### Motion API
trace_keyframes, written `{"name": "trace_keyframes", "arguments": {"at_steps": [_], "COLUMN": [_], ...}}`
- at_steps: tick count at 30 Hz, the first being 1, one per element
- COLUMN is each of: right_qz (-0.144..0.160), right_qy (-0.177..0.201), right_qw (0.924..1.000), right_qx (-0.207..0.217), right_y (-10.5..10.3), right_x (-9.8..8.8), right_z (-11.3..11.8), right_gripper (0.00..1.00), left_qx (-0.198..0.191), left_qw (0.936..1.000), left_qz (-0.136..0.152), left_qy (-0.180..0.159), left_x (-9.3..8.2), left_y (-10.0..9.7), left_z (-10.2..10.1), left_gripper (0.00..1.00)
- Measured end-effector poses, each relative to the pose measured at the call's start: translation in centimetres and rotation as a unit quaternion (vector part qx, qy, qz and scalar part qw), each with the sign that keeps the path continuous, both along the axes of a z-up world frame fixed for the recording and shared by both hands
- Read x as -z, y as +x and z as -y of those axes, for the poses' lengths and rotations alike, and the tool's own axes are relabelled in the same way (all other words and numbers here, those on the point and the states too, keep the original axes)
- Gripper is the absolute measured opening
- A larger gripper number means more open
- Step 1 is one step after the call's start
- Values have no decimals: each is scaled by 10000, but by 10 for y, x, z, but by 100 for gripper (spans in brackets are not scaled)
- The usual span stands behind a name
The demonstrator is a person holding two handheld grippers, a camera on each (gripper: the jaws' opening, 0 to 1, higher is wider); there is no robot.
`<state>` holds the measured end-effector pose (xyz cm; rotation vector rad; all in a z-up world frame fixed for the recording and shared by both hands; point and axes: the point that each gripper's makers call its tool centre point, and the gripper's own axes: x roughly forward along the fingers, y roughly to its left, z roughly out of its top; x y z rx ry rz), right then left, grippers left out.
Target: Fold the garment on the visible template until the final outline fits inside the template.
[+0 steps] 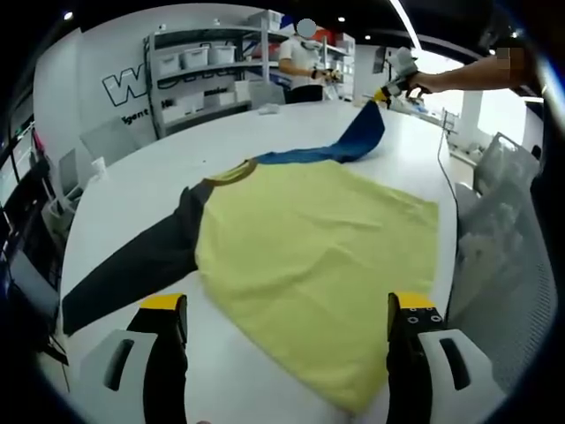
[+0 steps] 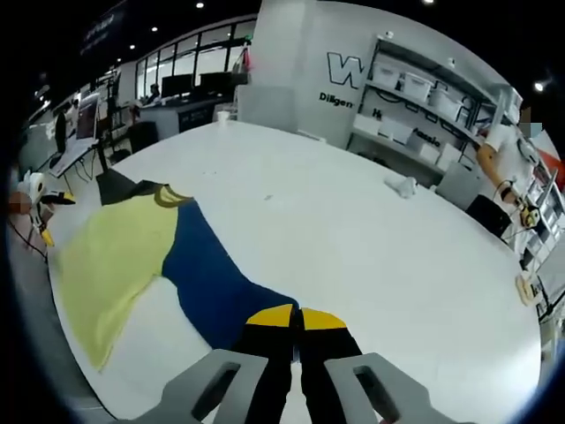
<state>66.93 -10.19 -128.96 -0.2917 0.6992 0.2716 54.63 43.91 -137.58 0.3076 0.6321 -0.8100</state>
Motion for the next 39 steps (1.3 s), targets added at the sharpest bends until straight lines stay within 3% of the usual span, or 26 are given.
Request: {"name": "trace_keyframes", "arguments": {"at_steps": [11, 16, 29, 39], "right_qz": [-25, -187, -614, -655], "right_qy": [-89, -27, 139, 147], "right_qw": [9996, 9983, 9931, 9910], "right_qx": [277, 544, 988, 1162], "right_y": [9, 4, -8, -6], "right_x": [-3, 7, 45, 65], "right_z": [30, 45, 47, 51], "right_gripper": [0, 0, 0, 0], "left_qx": [0, 25, 62, 59], "left_qw": [10000, 10000, 9999, 9998], "left_qz": [-2, -15, -9, -64], "left_qy": [34, 50, 106, 197], "left_x": [-1, -1, -3, 2], "left_y": [2, 2, 3, 3], "left_z": [1, 2, 0, -8], "left_gripper": [96, 96, 96, 96]}}
